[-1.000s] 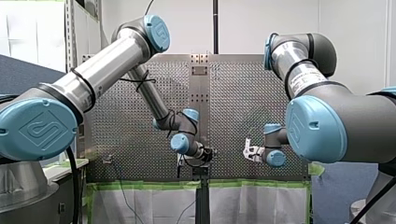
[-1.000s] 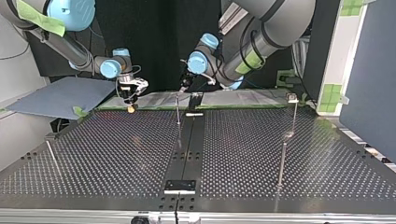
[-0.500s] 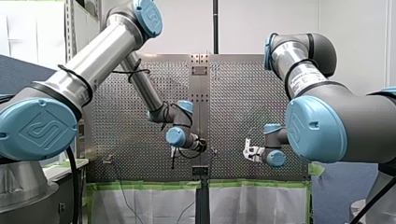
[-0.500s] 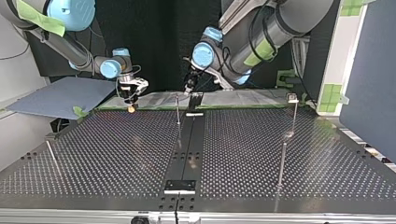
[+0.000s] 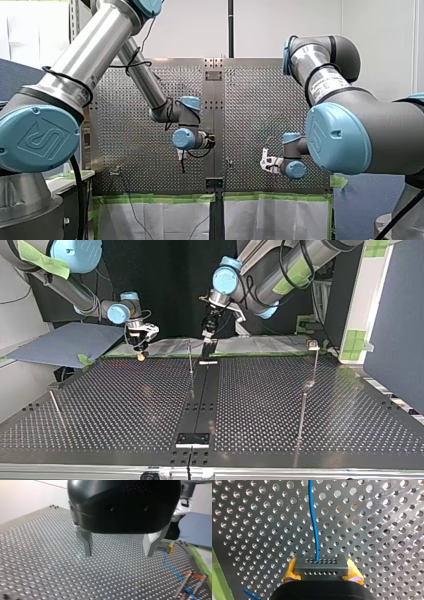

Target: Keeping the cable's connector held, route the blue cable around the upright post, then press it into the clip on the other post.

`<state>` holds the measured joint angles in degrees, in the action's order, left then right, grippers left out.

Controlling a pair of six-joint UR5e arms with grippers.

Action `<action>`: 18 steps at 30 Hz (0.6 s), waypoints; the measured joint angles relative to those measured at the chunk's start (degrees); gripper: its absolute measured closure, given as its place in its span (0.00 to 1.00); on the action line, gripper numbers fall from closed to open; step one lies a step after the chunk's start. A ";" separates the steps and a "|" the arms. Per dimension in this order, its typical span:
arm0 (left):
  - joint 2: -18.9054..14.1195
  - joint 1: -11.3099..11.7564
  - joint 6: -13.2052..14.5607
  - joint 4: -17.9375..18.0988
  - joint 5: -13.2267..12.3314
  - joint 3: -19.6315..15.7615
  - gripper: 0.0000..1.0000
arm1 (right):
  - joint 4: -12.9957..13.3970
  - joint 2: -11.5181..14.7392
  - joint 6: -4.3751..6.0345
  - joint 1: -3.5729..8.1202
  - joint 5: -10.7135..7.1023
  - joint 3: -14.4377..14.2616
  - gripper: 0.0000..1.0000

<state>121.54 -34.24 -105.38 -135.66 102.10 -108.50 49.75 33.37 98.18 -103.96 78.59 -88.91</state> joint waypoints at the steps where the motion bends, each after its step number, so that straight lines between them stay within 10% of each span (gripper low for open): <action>1: -0.63 -0.05 0.03 0.63 0.04 -0.62 0.00 | 0.00 0.00 0.00 0.00 0.00 0.00 1.00; 18: -10.30 -0.13 -0.39 4.55 0.19 -10.29 0.00 | 0.01 -0.01 0.49 0.01 0.07 0.00 1.00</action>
<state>111.24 -34.37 -105.77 -131.11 102.28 -118.79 49.76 33.36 98.68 -103.94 78.66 -88.91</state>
